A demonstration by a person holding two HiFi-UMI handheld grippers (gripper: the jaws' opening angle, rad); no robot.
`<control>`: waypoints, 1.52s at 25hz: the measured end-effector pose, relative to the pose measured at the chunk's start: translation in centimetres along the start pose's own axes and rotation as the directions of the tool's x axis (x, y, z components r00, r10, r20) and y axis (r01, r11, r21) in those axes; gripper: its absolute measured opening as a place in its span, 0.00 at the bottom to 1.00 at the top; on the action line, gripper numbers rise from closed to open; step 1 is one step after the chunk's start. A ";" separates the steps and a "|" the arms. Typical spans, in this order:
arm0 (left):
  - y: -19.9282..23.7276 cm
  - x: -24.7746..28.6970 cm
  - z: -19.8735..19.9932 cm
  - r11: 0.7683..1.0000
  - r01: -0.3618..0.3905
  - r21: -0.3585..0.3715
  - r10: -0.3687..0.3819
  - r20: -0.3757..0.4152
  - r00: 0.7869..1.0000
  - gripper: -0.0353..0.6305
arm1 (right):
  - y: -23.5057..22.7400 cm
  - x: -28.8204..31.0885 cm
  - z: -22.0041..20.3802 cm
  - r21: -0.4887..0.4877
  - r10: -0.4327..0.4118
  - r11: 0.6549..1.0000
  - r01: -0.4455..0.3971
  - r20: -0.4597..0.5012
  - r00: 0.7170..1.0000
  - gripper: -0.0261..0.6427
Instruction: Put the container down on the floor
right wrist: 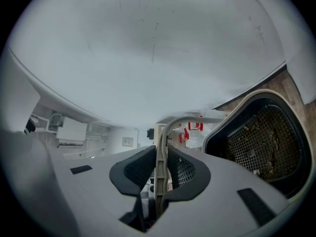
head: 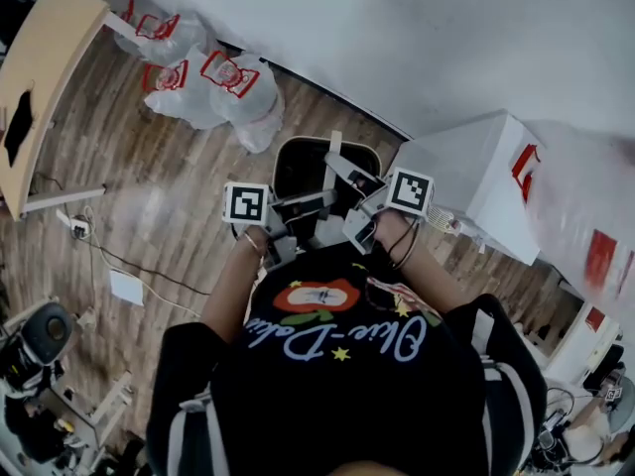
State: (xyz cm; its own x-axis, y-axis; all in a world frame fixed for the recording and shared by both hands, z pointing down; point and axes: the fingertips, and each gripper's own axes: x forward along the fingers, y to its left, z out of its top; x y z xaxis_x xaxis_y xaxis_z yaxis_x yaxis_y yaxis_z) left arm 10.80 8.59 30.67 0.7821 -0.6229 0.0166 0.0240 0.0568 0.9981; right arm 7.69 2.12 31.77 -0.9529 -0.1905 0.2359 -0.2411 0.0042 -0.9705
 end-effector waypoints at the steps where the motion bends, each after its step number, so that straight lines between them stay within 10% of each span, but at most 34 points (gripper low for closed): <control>1: 0.1 0.4 0.7 1.000 -0.002 -0.001 0.002 -0.002 1.000 0.13 | -0.2 0.3 0.7 0.007 0.001 1.000 -0.001 0.000 1.000 0.14; 15: 2.1 3.5 7.4 0.998 -0.006 -0.061 0.009 0.053 0.999 0.13 | -2.3 4.1 7.1 -0.012 -0.042 0.999 0.041 -0.048 0.998 0.14; 27: 12.3 2.0 16.2 0.998 -0.054 -0.010 0.054 0.015 0.998 0.13 | -11.6 13.0 10.4 0.007 -0.118 0.993 0.119 -0.038 0.992 0.14; 38: 18.8 2.5 16.5 0.998 -0.057 -0.025 0.056 -0.010 0.998 0.13 | -17.0 14.5 10.7 -0.033 -0.102 0.994 0.101 -0.019 0.995 0.14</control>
State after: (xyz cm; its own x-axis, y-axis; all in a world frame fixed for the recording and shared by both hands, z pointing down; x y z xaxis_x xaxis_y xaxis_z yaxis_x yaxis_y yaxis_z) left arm 2.92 -4.76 50.46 0.7882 -0.6111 0.0724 -0.0050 0.1113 0.9938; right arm -0.02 -11.20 51.19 -0.9266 -0.1716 0.3346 -0.3425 0.0176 -0.9393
